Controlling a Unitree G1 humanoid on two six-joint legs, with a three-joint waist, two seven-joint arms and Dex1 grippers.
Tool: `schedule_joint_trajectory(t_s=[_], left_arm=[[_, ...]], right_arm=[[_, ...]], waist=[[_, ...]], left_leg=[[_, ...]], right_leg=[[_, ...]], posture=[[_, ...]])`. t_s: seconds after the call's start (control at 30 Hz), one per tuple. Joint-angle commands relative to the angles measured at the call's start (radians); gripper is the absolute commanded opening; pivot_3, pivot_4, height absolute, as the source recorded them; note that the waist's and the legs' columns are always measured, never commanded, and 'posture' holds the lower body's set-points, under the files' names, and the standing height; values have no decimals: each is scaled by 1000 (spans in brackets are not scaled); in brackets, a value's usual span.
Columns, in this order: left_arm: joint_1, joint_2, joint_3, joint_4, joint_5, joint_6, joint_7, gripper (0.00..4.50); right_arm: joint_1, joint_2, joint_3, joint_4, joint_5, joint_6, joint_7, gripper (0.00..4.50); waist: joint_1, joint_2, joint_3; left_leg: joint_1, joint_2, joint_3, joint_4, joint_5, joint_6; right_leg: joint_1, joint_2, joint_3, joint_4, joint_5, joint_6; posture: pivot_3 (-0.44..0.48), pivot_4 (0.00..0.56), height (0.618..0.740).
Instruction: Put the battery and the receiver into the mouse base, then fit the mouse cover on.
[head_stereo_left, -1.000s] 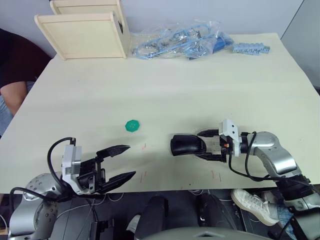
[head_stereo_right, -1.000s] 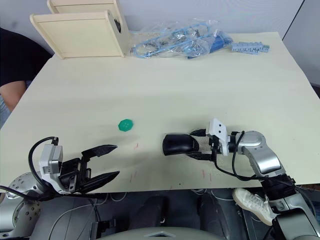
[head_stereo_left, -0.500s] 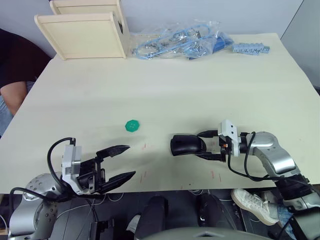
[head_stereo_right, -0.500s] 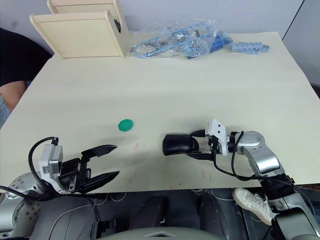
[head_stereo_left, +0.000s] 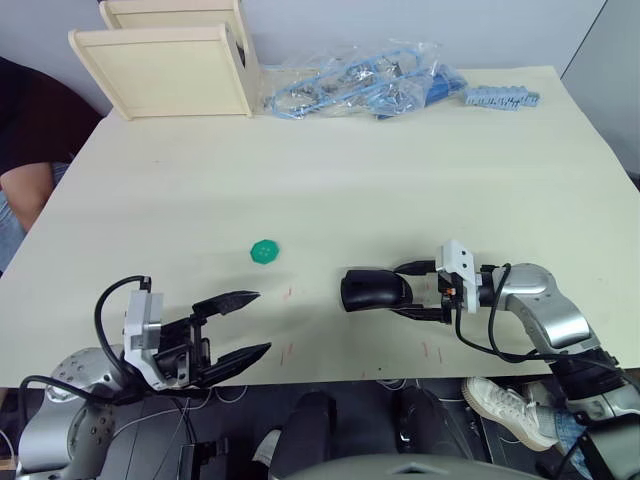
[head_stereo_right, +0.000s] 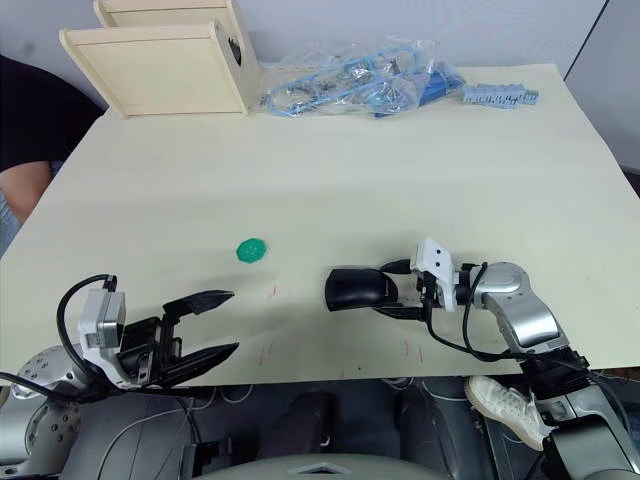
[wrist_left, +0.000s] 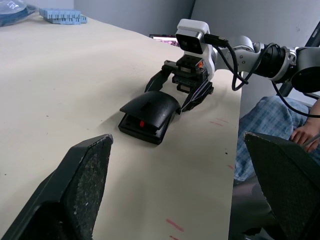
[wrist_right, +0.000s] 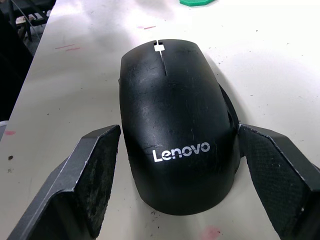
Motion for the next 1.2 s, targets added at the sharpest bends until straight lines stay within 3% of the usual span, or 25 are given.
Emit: schedule_joint_trajectory(t_s=[0.03, 0.4, 0.53, 0.93, 1.2], left_arm=[[6, 9, 26, -5, -5, -12, -6, 4500], [9, 3, 24, -11, -4, -14, 4, 4500], [12, 2, 25, -12, -4, -15, 4, 4500], [17, 9, 30, -14, -10, -10, 5, 4500], [17, 10, 30, -15, -9, -9, 6, 4500]], right_arm=[[-13, 2, -3, -17, 4, -17, 9, 3941], [-17, -1, -2, -24, 5, -12, 14, 3941], [-17, -2, -2, -23, 2, -15, 15, 2781], [-34, -10, -7, -59, 7, -9, 18, 2781], [-121, -90, 19, -217, -1, 133, 25, 2781]], waist=[[0, 0, 0], [0, 0, 0], [-1, 0, 0], [-1, 0, 0], [0, 0, 0]], left_leg=[[0, 0, 0, 0, 0, 0], [0, 0, 0, 0, 0, 0], [0, 0, 0, 0, 0, 0], [0, 0, 0, 0, 0, 0], [0, 0, -1, 0, 0, 0]], right_leg=[[0, 0, 0, 0, 0, 0], [0, 0, 0, 0, 0, 0], [0, 0, 0, 0, 0, 0], [0, 0, 0, 0, 0, 0], [0, 0, 0, 0, 0, 0]], posture=[[0, 150, 740], [0, 150, 740], [0, 150, 740], [0, 150, 740], [0, 150, 740]])
